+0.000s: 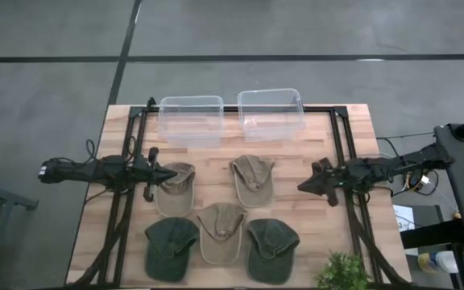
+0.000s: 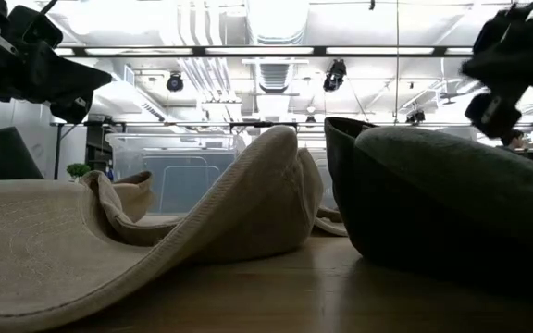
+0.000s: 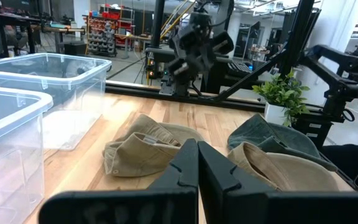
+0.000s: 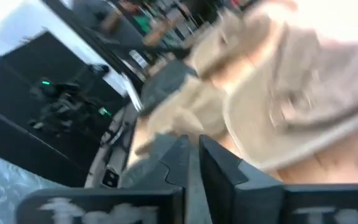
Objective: Pick & Place hat
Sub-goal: Put the top right brown cap into the right transparent bin
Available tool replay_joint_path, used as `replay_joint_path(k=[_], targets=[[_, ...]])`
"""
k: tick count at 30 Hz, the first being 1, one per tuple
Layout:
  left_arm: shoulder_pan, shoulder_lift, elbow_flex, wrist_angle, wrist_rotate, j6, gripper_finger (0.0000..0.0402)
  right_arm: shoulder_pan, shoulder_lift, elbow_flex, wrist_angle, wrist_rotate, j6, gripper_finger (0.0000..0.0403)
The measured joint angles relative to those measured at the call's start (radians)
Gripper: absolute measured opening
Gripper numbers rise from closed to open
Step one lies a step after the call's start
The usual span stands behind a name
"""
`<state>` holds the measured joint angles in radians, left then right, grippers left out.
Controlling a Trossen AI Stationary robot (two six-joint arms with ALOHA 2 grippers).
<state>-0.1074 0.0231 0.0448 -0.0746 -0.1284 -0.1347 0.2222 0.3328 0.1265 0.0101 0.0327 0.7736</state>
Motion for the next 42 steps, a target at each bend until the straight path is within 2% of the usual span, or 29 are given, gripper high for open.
replay_joint_path(k=[6, 15, 20, 31, 36, 42], targets=[[0.000, 0.000, 0.000, 0.000, 0.000, 0.000, 0.0000, 0.000, 0.198, 0.028, 0.007, -0.007, 0.093, 0.0103], [0.000, 0.000, 0.000, 0.000, 0.000, 0.000, 0.0000, -0.002, 0.515, 0.110, 0.097, 0.098, 0.176, 0.0166], [0.000, 0.000, 0.000, 0.000, 0.000, 0.000, 0.0000, -0.017, 0.691, 0.200, 0.097, 0.182, 0.217, 0.0171], [0.000, 0.000, 0.000, 0.003, 0.000, 0.000, 0.0000, -0.063, 1.068, 0.407, 0.087, 0.164, 0.239, 0.0161], [0.000, 0.000, 0.000, 0.004, 0.000, 0.000, 0.0000, -0.075, 1.118, 0.501, -0.031, 0.119, 0.221, 0.0160], [0.000, 0.000, 0.000, 0.005, 0.000, 0.000, 0.0000, -0.075, 1.090, 0.600, -0.278, 0.136, 0.210, 0.0159]])
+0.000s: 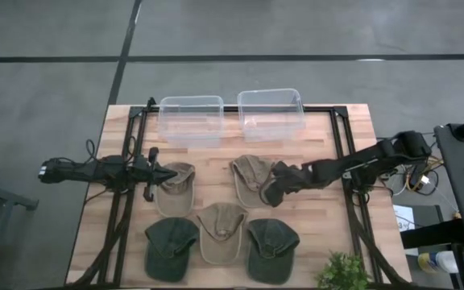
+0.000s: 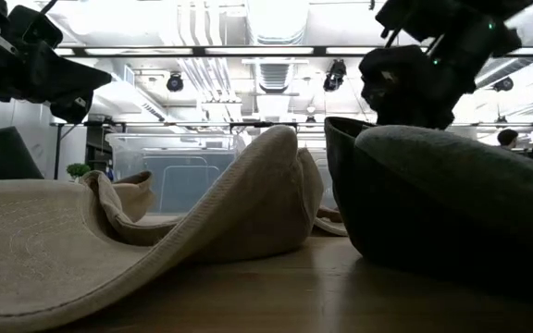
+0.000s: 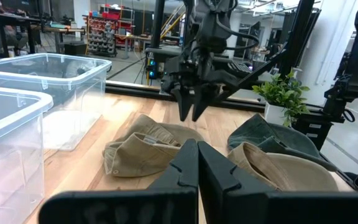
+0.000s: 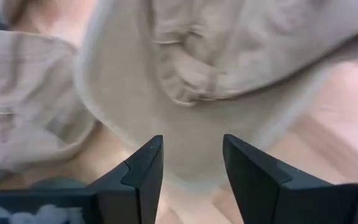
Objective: Pick & Place hat
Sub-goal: Put the top right brown cap into the right transparent bin
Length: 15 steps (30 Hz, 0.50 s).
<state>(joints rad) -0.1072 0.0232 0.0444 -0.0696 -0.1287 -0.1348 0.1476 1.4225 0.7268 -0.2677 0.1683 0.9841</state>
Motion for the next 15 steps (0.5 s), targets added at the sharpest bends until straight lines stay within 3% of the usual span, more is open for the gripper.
replay_joint_path(k=[5, 15], targets=[[0.000, 0.000, -0.001, 0.003, 0.000, 0.000, 0.0000, 0.000, -0.023, 0.019, -0.181, 0.071, 0.045, 0.0150], [0.000, 0.007, -0.001, 0.007, 0.000, 0.000, 0.0000, -0.001, 0.011, -0.024, -0.061, 0.070, 0.067, 0.0146]])
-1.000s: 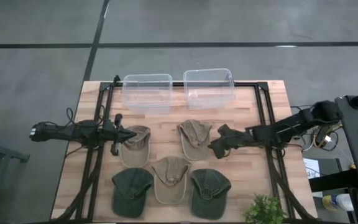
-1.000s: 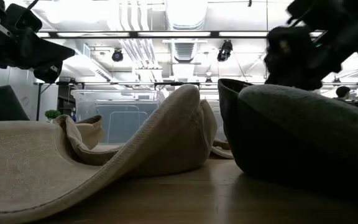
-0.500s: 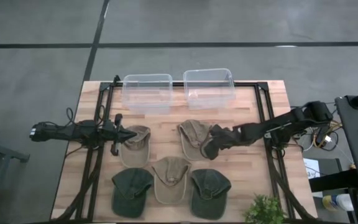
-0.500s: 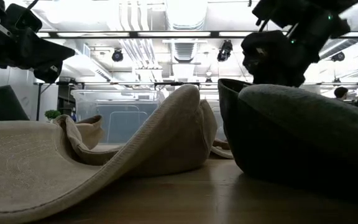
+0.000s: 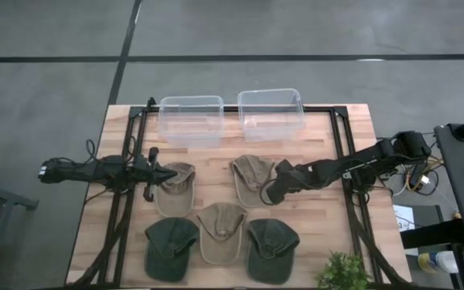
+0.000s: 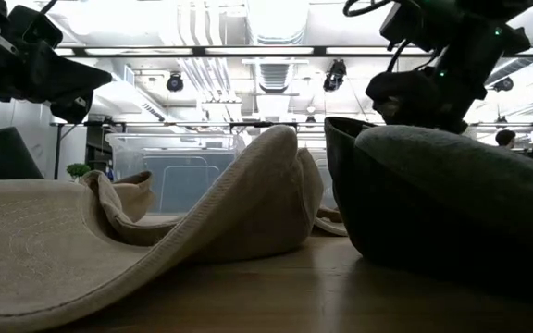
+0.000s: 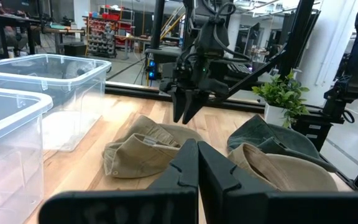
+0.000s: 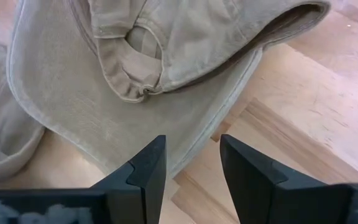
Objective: Pick & Place hat
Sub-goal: Put the top right brown cap into the right transparent bin
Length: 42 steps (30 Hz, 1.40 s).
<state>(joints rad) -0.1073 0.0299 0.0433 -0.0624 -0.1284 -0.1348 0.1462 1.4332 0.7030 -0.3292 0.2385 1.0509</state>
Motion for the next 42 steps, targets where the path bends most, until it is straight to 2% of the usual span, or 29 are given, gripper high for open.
replay_joint_path(k=[16, 21, 25, 31, 37, 42], targets=[[0.000, 0.001, 0.000, 0.001, 0.000, 0.000, 0.0000, -0.009, 0.117, -0.004, 0.120, -0.031, -0.036, 0.0141], [0.000, 0.001, 0.000, 0.002, 0.000, 0.000, 0.0000, -0.010, 0.132, -0.003, 0.160, -0.035, -0.057, 0.0123], [0.000, 0.002, 0.000, 0.002, 0.000, 0.000, 0.0000, -0.010, 0.099, -0.003, 0.157, -0.033, -0.089, 0.0090], [0.000, 0.002, 0.000, 0.002, 0.000, 0.000, 0.0000, -0.009, 0.017, -0.002, 0.158, 0.007, -0.170, 0.0018], [0.000, 0.002, 0.000, 0.002, 0.000, 0.000, 0.0000, -0.009, -0.073, -0.003, 0.146, 0.104, -0.259, 0.0015], [0.000, 0.002, 0.000, 0.002, 0.000, 0.000, 0.0000, -0.009, -0.151, -0.003, 0.145, 0.109, -0.362, 0.0015]])
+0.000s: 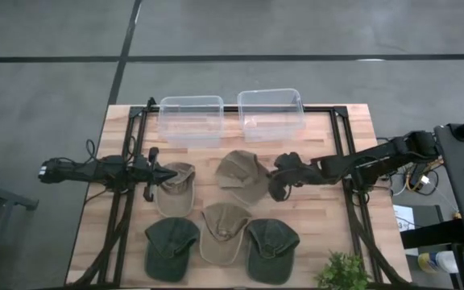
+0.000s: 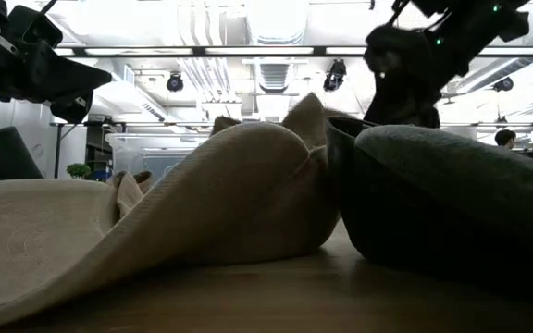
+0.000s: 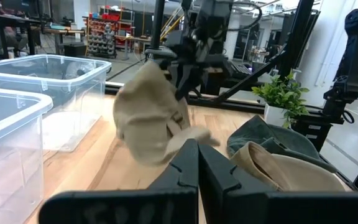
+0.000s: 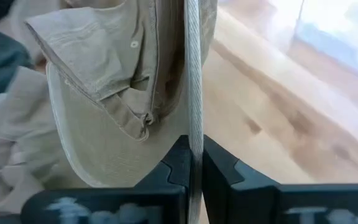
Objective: Pick & Place hat
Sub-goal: Put the top right brown cap into the right transparent bin
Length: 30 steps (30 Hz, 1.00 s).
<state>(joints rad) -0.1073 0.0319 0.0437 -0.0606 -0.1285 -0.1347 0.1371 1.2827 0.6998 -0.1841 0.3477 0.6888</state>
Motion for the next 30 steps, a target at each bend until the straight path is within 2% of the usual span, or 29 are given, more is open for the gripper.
replay_joint_path(k=[12, 20, 23, 30], targets=[[0.000, 0.000, 0.000, 0.000, 0.000, 0.000, 0.0000, 0.000, -0.169, 0.000, -0.096, -0.015, -0.106, 0.0014], [0.000, 0.000, 0.000, 0.000, 0.000, 0.081, 0.0000, -0.001, -0.265, 0.031, -0.132, 0.002, -0.355, 0.0013], [0.000, 0.000, 0.000, 0.000, 0.000, 0.067, 0.0000, 0.000, -0.282, 0.092, -0.204, 0.060, -0.417, 0.0013], [0.000, 0.000, 0.000, 0.000, 0.000, 0.063, 0.0000, 0.000, -0.251, 0.298, -0.444, 0.309, -0.572, 0.0013]])
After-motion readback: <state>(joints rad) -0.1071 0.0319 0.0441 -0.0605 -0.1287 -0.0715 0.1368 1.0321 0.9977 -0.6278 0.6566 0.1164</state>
